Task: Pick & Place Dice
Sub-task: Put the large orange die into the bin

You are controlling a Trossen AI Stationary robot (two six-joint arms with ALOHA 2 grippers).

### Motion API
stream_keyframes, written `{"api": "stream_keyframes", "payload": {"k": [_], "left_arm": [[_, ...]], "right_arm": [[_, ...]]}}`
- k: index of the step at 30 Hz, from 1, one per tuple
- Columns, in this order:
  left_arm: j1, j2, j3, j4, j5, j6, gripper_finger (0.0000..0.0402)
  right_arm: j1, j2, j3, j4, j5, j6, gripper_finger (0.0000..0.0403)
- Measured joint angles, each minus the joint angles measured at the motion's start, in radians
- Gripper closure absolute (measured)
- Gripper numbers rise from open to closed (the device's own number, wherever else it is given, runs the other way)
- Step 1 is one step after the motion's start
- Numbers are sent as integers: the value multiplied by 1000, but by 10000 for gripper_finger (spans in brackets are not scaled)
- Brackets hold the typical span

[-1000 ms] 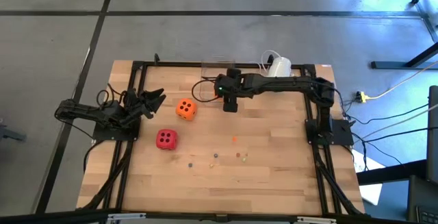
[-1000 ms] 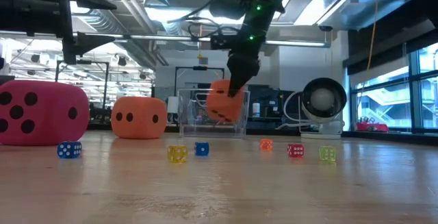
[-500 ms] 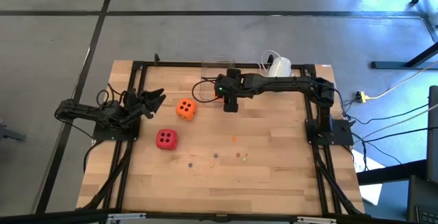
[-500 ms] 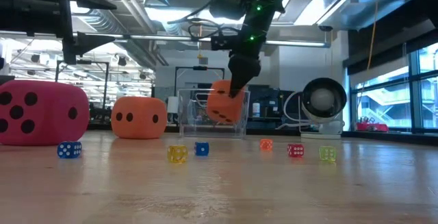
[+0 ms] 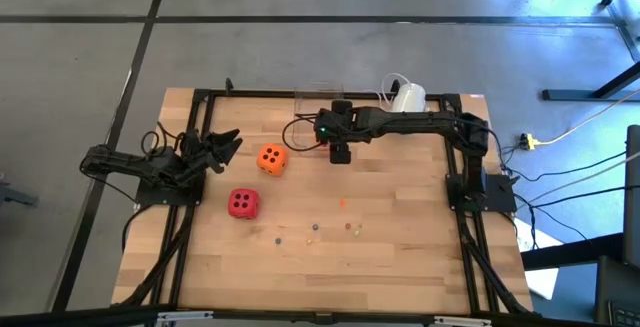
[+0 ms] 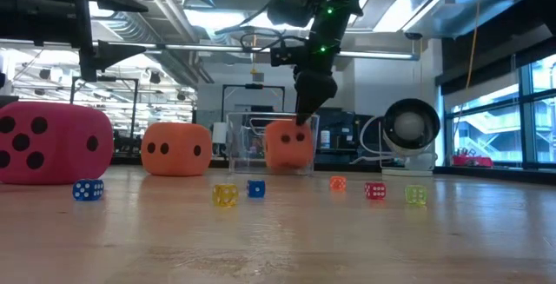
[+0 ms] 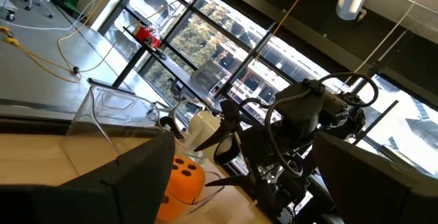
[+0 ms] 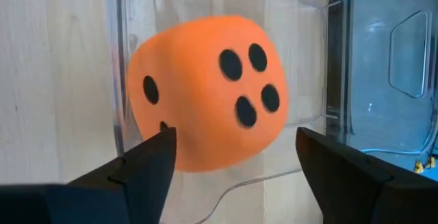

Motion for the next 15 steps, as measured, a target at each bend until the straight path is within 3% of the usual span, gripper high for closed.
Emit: {"api": "stream_keyframes", "payload": {"k": [10,15], "left_arm": [[0,0,0,0,0,0,57],[0,0,0,0,7,-28,57]], "right_arm": [[7,-63,20,-9,-14,55,101],[11,-184,27,-6,-128,148,101]]}}
